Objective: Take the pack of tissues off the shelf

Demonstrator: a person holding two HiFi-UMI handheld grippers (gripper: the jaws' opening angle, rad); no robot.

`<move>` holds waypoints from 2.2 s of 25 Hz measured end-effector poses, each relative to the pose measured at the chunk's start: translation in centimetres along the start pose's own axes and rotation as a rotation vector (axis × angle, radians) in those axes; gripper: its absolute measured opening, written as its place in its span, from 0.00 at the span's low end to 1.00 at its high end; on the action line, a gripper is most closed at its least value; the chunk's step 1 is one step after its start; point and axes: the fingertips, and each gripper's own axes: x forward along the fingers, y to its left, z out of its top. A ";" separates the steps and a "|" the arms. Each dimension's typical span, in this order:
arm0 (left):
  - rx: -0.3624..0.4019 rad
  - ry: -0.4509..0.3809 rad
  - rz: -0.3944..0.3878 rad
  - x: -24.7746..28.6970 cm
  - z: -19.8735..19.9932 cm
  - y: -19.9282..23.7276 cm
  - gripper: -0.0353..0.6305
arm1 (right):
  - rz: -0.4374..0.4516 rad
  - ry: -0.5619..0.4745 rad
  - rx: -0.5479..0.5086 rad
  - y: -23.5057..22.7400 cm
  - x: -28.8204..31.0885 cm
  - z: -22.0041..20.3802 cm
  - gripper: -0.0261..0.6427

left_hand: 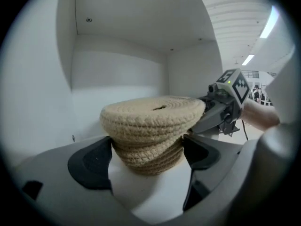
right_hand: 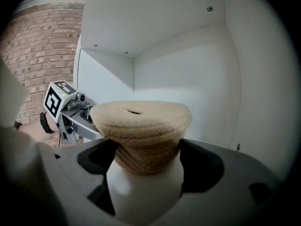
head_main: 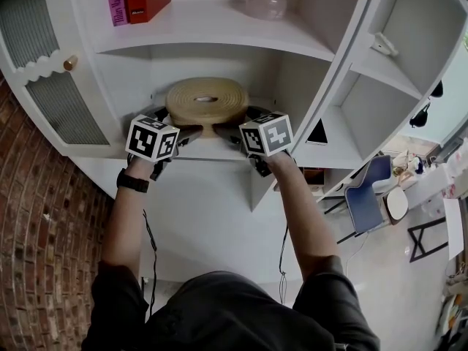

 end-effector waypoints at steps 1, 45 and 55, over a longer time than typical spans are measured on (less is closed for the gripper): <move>0.001 -0.002 0.002 0.0 0.0 0.0 0.75 | -0.004 -0.001 -0.002 0.1 0.0 0.0 0.67; -0.002 -0.139 0.005 -11.5 -15.5 -15.5 0.75 | -0.133 -0.148 -0.134 15.7 -12.1 -15.2 0.67; -0.008 -0.081 0.008 -6.5 -19.9 -13.9 0.75 | -0.106 -0.125 -0.069 13.2 -7.0 -20.5 0.67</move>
